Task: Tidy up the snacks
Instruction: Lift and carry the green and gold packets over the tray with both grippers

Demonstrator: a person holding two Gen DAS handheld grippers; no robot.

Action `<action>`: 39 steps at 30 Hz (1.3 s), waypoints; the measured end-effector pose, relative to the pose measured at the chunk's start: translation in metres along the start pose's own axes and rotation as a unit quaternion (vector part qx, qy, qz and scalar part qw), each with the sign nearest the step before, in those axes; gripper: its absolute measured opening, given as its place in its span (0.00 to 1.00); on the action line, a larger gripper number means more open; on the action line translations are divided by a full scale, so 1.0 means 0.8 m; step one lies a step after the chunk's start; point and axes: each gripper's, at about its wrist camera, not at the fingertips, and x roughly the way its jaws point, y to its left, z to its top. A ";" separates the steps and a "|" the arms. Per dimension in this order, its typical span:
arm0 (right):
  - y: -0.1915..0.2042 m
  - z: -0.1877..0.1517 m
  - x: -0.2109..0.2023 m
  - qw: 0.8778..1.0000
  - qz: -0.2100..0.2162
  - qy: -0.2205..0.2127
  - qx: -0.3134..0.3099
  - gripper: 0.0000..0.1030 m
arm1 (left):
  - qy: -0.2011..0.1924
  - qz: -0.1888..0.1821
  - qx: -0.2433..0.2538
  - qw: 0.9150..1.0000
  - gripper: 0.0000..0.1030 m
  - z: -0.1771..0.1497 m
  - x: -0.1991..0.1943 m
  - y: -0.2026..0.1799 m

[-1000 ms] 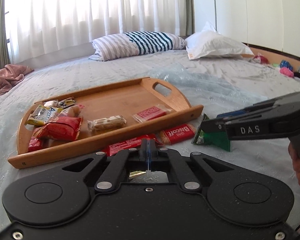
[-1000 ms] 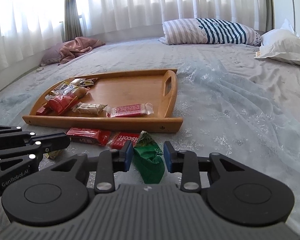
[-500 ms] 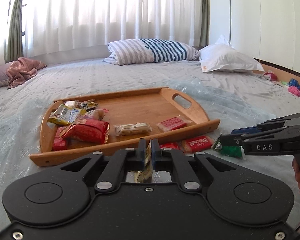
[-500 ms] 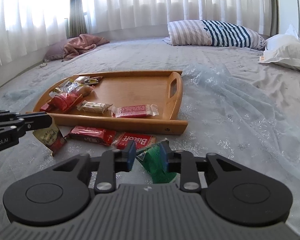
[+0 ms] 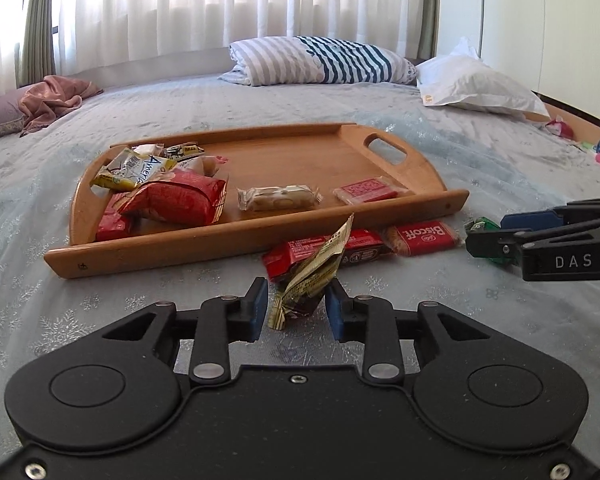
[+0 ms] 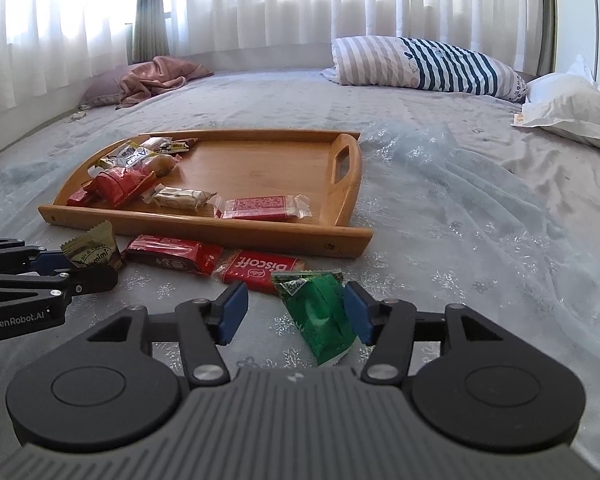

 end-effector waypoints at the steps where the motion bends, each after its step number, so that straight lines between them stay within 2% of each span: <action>1: -0.001 0.000 0.002 1.000 -0.005 0.002 0.000 0.67 | 0.000 -0.002 -0.003 1.000 0.24 0.001 0.002 0.000; 3: -0.003 -0.002 0.007 1.000 -0.018 0.007 -0.003 0.64 | -0.005 -0.003 -0.009 1.000 0.12 0.004 0.005 0.002; 4: -0.003 -0.003 0.009 1.000 -0.023 0.010 -0.005 0.57 | -0.007 -0.008 -0.008 1.000 0.12 0.005 0.005 0.003; 7: -0.009 -0.012 0.021 0.999 -0.030 0.025 -0.001 0.50 | -0.007 -0.011 -0.014 1.000 0.12 0.008 0.007 0.005; 9: -0.017 -0.015 0.023 0.999 -0.028 0.022 0.018 0.40 | -0.009 -0.010 -0.017 1.000 0.12 0.009 0.006 0.007; 10: -0.021 -0.014 0.020 0.999 -0.029 0.019 0.026 0.27 | -0.011 -0.009 -0.016 1.000 0.12 0.009 0.004 0.006; 16: -0.029 -0.008 0.008 0.999 -0.014 0.005 0.051 0.26 | -0.039 -0.011 -0.013 0.999 0.12 0.024 -0.016 0.004; 21: -0.022 0.011 -0.002 0.999 -0.002 -0.017 0.041 0.27 | -0.048 -0.013 -0.018 0.999 0.12 0.045 -0.017 0.006; 25: -0.027 0.032 -0.004 0.997 0.039 -0.032 0.063 0.27 | -0.052 -0.009 -0.003 0.999 0.12 0.063 -0.011 0.003; 28: -0.022 0.047 -0.003 0.997 0.043 -0.047 0.053 0.27 | -0.062 -0.016 0.001 0.998 0.12 0.078 -0.006 0.000; 34: -0.015 0.079 0.027 0.996 0.058 -0.052 0.035 0.27 | -0.075 -0.009 0.012 0.997 0.12 0.109 0.021 -0.009; 36: -0.013 0.089 0.045 0.997 0.060 -0.047 0.030 0.27 | -0.072 -0.014 0.004 0.997 0.12 0.118 0.035 -0.006; 39: -0.015 0.103 0.073 0.996 0.071 -0.037 0.027 0.27 | -0.064 -0.004 -0.001 0.998 0.12 0.130 0.058 0.000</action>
